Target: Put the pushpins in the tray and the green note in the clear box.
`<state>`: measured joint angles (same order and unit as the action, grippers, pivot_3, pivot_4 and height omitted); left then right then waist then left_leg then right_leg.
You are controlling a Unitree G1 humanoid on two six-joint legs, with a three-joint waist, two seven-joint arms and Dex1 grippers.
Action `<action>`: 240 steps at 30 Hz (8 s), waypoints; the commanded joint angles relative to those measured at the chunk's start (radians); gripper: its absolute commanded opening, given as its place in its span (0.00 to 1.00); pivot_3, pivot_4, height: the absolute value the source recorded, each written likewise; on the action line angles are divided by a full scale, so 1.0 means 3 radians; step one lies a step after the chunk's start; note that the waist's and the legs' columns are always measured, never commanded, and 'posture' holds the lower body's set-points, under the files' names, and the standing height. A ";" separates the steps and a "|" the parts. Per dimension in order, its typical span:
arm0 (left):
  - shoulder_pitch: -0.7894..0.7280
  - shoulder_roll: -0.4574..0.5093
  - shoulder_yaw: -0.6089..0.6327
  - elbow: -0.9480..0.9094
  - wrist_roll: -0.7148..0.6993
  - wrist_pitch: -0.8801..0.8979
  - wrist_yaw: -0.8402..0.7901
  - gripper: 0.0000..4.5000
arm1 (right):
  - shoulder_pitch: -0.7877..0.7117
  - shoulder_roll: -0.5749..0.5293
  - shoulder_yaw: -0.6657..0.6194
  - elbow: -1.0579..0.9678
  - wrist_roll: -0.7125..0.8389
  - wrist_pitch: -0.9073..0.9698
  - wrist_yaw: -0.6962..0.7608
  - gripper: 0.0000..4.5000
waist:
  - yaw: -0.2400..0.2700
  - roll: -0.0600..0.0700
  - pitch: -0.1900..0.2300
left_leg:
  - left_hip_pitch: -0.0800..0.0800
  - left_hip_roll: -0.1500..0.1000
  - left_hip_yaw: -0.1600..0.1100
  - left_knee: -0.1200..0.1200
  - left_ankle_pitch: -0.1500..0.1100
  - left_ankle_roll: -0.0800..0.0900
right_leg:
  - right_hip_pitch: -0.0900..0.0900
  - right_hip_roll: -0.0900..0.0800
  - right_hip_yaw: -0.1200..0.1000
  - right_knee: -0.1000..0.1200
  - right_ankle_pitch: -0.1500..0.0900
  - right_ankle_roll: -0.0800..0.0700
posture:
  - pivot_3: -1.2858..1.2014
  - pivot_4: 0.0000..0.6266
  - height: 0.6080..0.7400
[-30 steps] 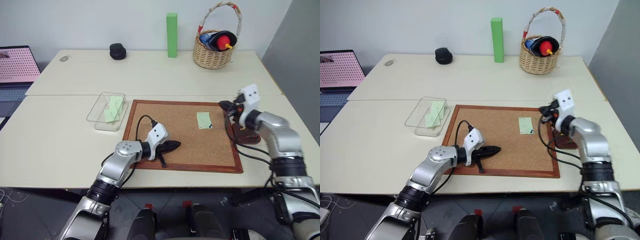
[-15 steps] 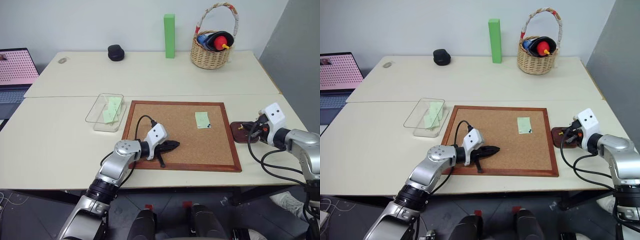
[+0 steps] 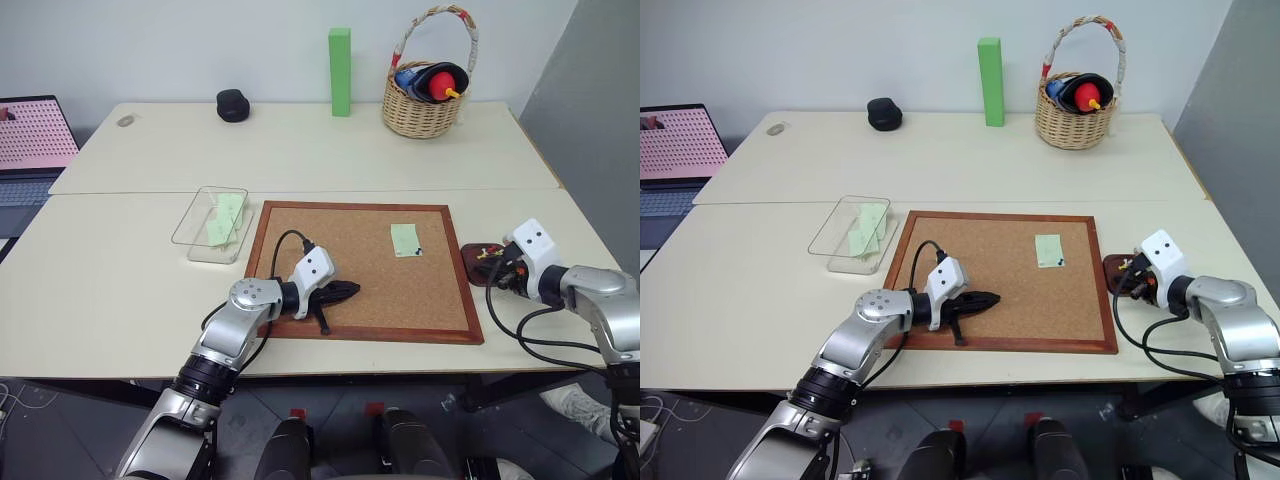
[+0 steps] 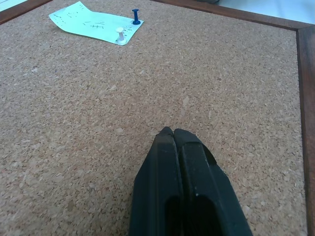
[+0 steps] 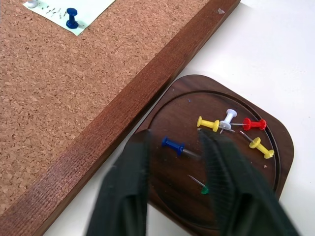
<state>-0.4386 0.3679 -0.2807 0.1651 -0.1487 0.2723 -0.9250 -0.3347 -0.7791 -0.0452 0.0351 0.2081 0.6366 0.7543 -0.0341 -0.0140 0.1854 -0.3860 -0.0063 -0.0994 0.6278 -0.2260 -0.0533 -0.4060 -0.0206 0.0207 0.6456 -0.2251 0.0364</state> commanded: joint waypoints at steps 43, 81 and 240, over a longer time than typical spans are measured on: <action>0.0111 0.0052 -0.0074 0.0034 0.0114 0.0084 0.0032 0.00 | -0.0548 0.1087 0.0160 0.0548 0.0090 -0.0670 -0.0190 0.30 | -0.0002 0.0000 0.0000 | 0.0001 0.0001 -0.0002 -0.0002 0.0000 0.0000 | 0.0000 0.0001 -0.0002 0.0001 0.0000 0.0000 | 0.52 0.24 1.00; 0.0173 0.0075 -0.0135 -0.0012 0.0134 0.0100 0.0037 0.00 | -0.0251 0.0621 -0.0343 -0.0279 0.0548 -0.0179 -0.0086 0.01 | -0.0002 0.0000 0.0000 | 0.0001 0.0001 -0.0002 -0.0007 0.0000 0.0000 | 0.0000 0.0001 -0.0002 -0.0001 -0.0001 -0.0001 | 0.52 0.24 1.00; 0.0130 0.0066 0.0010 -0.0145 0.0061 0.0041 0.0050 0.00 | -0.1579 0.1168 0.0309 0.2430 -0.0254 -0.1903 0.0309 0.83 | -0.0039 -0.0008 0.0004 | 0.0002 0.0000 -0.0003 -0.0010 0.0000 0.0000 | 0.0001 0.0001 -0.0003 -0.0001 -0.0002 -0.0002 | 0.52 0.24 1.00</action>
<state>-0.4161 0.3781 -0.2737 0.1293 -0.1463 0.2649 -0.9225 -0.7697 -0.4285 0.0591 0.6974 0.1424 0.1263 0.8365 -0.0458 -0.0163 0.1867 -0.3853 -0.0061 -0.1002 0.6247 -0.2261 -0.0532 -0.4059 -0.0205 0.0197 0.6452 -0.2257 0.0358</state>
